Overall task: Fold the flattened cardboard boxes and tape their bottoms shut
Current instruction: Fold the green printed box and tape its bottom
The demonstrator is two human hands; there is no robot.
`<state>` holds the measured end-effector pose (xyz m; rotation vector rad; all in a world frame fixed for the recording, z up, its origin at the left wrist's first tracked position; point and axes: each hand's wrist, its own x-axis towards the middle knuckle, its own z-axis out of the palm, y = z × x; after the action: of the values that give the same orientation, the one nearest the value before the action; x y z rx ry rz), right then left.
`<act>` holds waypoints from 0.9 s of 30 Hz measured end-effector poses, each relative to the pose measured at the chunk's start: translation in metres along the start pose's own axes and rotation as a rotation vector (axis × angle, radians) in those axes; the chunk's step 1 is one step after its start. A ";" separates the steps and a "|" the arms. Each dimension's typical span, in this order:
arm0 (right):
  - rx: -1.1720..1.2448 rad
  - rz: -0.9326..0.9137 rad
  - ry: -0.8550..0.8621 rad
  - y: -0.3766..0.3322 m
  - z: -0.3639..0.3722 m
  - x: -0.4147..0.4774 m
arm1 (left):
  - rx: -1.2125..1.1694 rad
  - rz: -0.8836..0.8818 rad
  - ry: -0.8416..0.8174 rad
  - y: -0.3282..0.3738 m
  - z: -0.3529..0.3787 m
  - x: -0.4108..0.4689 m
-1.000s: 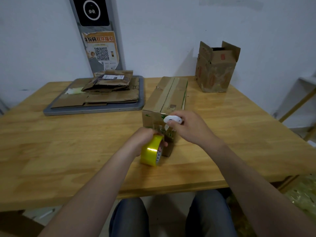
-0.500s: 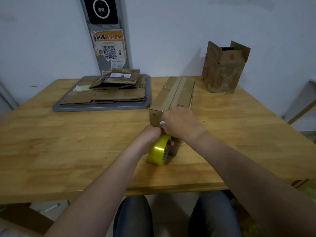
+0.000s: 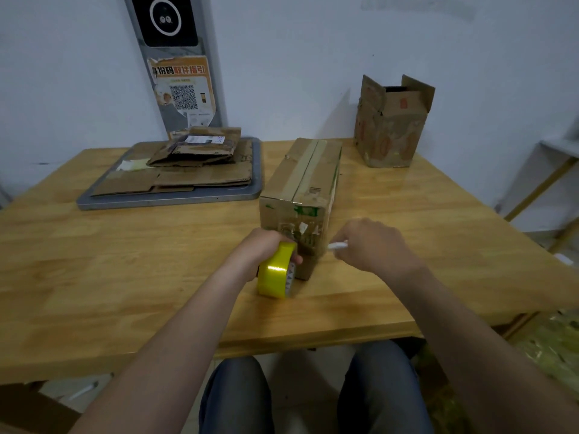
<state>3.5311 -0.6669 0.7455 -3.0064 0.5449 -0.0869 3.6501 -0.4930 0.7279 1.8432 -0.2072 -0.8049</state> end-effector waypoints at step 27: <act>0.046 -0.212 0.285 -0.053 0.024 0.068 | -0.492 0.221 0.395 -0.005 -0.054 0.018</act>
<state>3.6149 -0.6395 0.7289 -3.0125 0.2362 -0.5396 3.6961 -0.4583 0.7266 1.4409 0.0403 -0.2900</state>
